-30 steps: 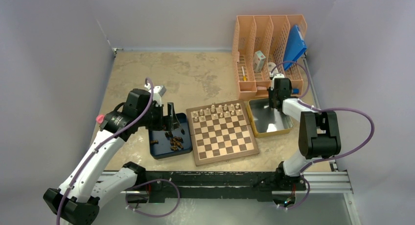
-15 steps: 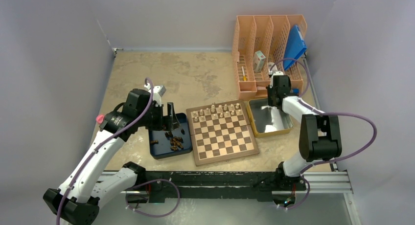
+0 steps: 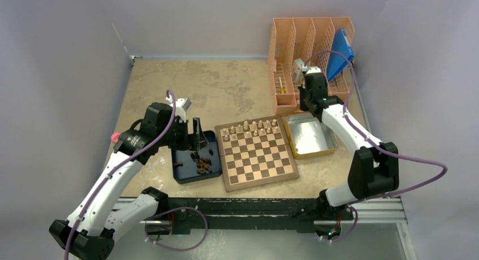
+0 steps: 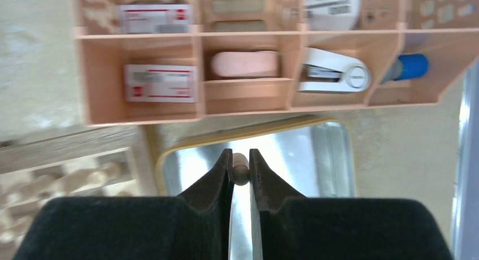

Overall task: Set up the chess pieces on the board
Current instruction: Pick up the chess piece from the storage box, then place the chess piece on the chessboard.

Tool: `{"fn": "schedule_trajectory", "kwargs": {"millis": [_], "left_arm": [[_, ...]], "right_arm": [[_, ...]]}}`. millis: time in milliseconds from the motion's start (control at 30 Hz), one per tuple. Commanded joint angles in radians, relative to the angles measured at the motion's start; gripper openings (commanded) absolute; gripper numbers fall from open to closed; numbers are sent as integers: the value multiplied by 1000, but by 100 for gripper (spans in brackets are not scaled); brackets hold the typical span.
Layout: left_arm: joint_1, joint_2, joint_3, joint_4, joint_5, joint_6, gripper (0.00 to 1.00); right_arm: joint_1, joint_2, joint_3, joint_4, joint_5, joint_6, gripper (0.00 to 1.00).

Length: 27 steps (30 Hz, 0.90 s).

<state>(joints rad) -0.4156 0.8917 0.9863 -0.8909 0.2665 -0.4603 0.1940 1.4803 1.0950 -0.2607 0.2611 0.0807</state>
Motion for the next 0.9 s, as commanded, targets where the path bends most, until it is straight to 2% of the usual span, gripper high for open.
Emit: {"fn": "schedule_trajectory", "kwargs": {"millis": [0,167,500,700,867], "left_arm": [[-3,-8,18,62,28,9,82],[-4,15,34,66,19,2,82],[-4,-13,38,61,-39,-34,81],[-4,-47,55,43,-88,-41,81],[-4,-86,60,55,-118,-37,81]], "right_arm": [[132,-35,85,-94,27,129,11],[265,-15,137,-107,-8,227,11],[568,138,298,-187,-20,361,11],[672,207,335,-167,-8,394,11],[700,236,318,-120,7,413,11]]}}
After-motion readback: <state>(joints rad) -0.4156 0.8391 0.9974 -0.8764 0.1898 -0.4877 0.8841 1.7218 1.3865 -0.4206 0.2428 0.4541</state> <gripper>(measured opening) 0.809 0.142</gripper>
